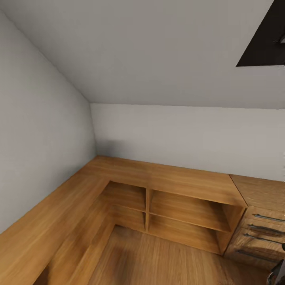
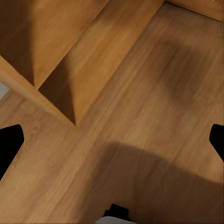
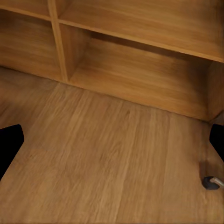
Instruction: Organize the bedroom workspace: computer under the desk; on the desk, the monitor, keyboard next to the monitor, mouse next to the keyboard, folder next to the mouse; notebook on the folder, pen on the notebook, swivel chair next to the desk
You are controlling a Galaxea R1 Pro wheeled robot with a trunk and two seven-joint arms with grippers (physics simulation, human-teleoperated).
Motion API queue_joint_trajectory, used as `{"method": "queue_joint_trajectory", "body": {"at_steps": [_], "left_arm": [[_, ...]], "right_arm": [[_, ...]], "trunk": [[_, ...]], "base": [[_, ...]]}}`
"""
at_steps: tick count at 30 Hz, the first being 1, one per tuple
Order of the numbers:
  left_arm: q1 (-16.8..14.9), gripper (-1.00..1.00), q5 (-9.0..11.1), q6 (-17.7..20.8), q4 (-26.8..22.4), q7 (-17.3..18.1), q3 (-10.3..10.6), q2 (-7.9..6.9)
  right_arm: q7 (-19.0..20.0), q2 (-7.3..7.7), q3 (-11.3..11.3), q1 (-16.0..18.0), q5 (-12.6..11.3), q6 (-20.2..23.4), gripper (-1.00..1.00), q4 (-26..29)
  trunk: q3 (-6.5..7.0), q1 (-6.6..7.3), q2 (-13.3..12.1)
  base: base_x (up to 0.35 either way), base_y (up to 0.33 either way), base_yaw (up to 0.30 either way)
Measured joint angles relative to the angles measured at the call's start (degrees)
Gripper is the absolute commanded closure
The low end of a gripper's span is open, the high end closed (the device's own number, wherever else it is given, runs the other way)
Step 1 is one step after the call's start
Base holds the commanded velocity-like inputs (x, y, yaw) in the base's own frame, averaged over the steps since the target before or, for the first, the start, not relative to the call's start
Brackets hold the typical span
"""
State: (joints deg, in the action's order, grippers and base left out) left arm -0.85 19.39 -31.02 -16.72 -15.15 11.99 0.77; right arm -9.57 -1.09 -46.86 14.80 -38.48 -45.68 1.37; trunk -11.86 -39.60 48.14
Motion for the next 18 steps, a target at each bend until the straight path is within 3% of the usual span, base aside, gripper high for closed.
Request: {"method": "queue_joint_trajectory", "body": {"at_steps": [9, 18], "left_arm": [[0.0, -1.0, 0.09, -0.02, 0.09, 0.01, -0.17, 0.43], [0.0, -1.0, -0.01, 0.0, 0.2, 0.03, 0.16, 1.18]], "right_arm": [[0.0, 0.09, 0.11, 0.01, -0.03, 0.2, -1.0, -0.01], [0.08, 0.15, 0.13, 0.01, 0.04, 0.2, -1.0, -0.03]], "trunk": [[-0.15, 0.01, 0.0], [-0.61, -0.02, 0.0]], "base": [[0.224, 0.265, -0.252], [0.057, 0.032, -0.208]]}}
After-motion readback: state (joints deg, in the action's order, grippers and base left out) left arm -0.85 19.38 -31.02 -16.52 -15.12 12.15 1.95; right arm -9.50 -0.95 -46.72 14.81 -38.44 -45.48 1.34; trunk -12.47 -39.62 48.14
